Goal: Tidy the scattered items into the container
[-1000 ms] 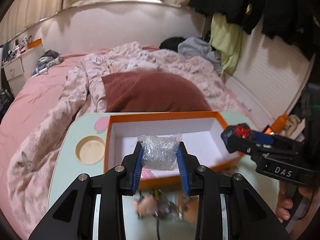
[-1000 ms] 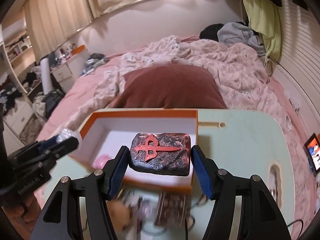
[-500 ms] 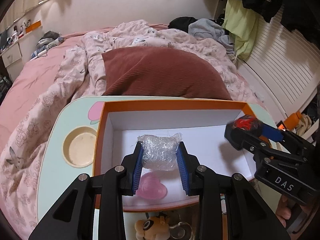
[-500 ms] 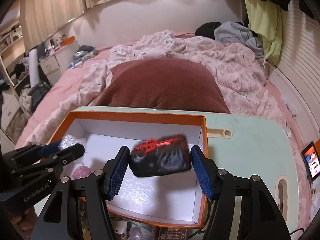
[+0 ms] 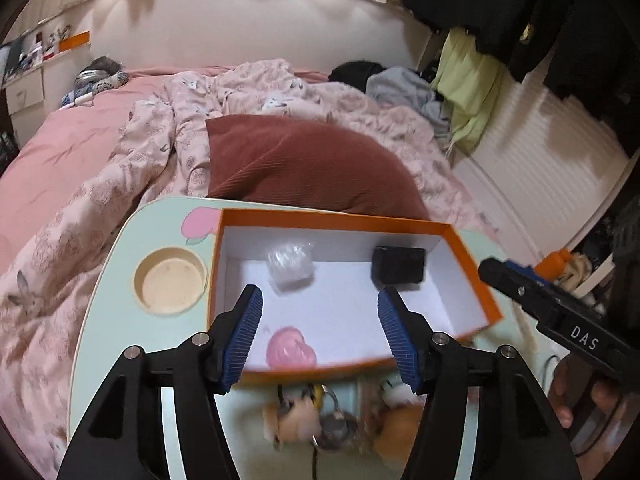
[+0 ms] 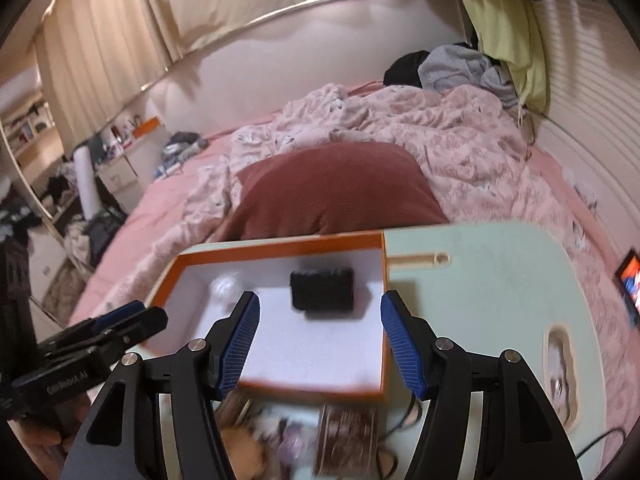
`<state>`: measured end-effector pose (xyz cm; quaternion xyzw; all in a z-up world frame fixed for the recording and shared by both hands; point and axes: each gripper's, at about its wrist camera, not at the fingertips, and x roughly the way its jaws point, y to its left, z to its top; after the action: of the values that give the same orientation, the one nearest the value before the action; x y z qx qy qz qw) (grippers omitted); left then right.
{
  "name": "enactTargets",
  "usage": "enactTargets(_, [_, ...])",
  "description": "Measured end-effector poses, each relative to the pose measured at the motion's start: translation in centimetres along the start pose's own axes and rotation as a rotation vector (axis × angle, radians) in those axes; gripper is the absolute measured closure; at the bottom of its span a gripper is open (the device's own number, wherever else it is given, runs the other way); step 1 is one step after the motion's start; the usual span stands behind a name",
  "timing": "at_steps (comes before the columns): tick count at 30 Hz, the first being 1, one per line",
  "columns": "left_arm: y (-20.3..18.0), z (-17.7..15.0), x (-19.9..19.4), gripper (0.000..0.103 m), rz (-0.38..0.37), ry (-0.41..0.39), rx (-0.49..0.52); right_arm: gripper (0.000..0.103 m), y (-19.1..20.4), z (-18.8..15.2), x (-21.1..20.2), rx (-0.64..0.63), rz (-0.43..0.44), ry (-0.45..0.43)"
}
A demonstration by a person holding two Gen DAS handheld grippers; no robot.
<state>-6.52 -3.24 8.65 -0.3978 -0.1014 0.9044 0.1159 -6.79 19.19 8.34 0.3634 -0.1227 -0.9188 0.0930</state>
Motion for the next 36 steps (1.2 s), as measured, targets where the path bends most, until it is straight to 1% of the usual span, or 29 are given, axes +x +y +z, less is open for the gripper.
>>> enactTargets(3, [-0.2,-1.7,-1.9,0.042,0.005,-0.014,0.015,0.036,0.0,-1.8,-2.2,0.010,0.019,-0.009])
enactTargets(5, [-0.6,-3.3,-3.2,0.042,0.031,-0.029,0.045,0.031,0.1,-3.2,-3.5,0.005,0.019,-0.004])
enactTargets(6, [-0.8,-4.0,-3.5,0.042,0.042,-0.031,0.056,0.030,0.3,-4.0,-4.1,-0.007,0.013,0.008])
enactTargets(8, [-1.2,-5.7,-4.2,0.042,0.055,-0.021,0.081,0.028,0.8,-5.5,-4.8,-0.048,-0.012,0.040])
enactTargets(10, [-1.6,-7.6,-4.4,0.041,0.067,0.006,0.090,0.025,1.1,-7.3,-5.1,-0.093,-0.061,0.067])
enactTargets(12, [-2.0,-9.4,-3.9,0.041,0.056,0.057,0.086,0.024,1.3,-8.8,-4.9,-0.127,-0.100,0.091])
enactTargets(14, [-2.3,-10.7,-3.4,0.041,0.051,0.084,0.088,0.024,1.3,-10.2,-4.3,-0.149,-0.121,0.119])
enactTargets(18, [-2.7,-12.1,-2.0,0.041,0.142,0.104,0.124,0.024,1.1,-11.7,-2.9,-0.149,-0.127,0.177])
enactTargets(19, [-2.6,-12.2,-1.7,0.041,0.150,0.113,0.120,0.024,0.9,-11.9,-2.7,-0.144,-0.130,0.184])
enactTargets(22, [-1.8,-12.6,-0.9,0.040,0.135,0.150,0.083,0.024,0.3,-12.3,-1.9,-0.116,-0.124,0.224])
enactTargets(23, [-1.6,-12.6,-0.8,0.036,0.149,0.140,0.079,0.023,0.2,-12.5,-1.8,-0.110,-0.127,0.227])
enactTargets(24, [-1.5,-12.7,-0.9,0.028,0.157,0.136,0.078,0.020,0.2,-12.6,-1.8,-0.111,-0.127,0.221])
enactTargets(25, [-1.5,-12.8,-0.8,0.023,0.164,0.136,0.079,0.010,0.2,-12.8,-1.7,-0.112,-0.119,0.225])
enactTargets(26, [-1.5,-12.9,-0.6,0.012,0.172,0.138,0.083,0.000,0.2,-12.8,-1.6,-0.116,-0.103,0.232])
enactTargets(27, [-1.6,-13.0,-0.2,0.003,0.188,0.141,0.094,0.000,0.2,-12.9,-1.5,-0.124,-0.091,0.238])
enactTargets(28, [-1.8,-13.2,0.2,0.000,0.212,0.150,0.105,0.000,0.3,-12.9,-1.5,-0.131,-0.093,0.238])
enactTargets(29, [-2.0,-13.3,0.2,0.000,0.227,0.147,0.114,0.000,0.4,-13.0,-1.5,-0.135,-0.097,0.239])
enactTargets(32, [-2.0,-13.4,0.1,0.000,0.222,0.143,0.115,0.000,0.7,-13.2,-1.4,-0.149,-0.110,0.241])
enactTargets(36, [-1.9,-13.4,0.1,0.000,0.220,0.141,0.114,0.000,0.7,-13.1,-1.5,-0.142,-0.103,0.237])
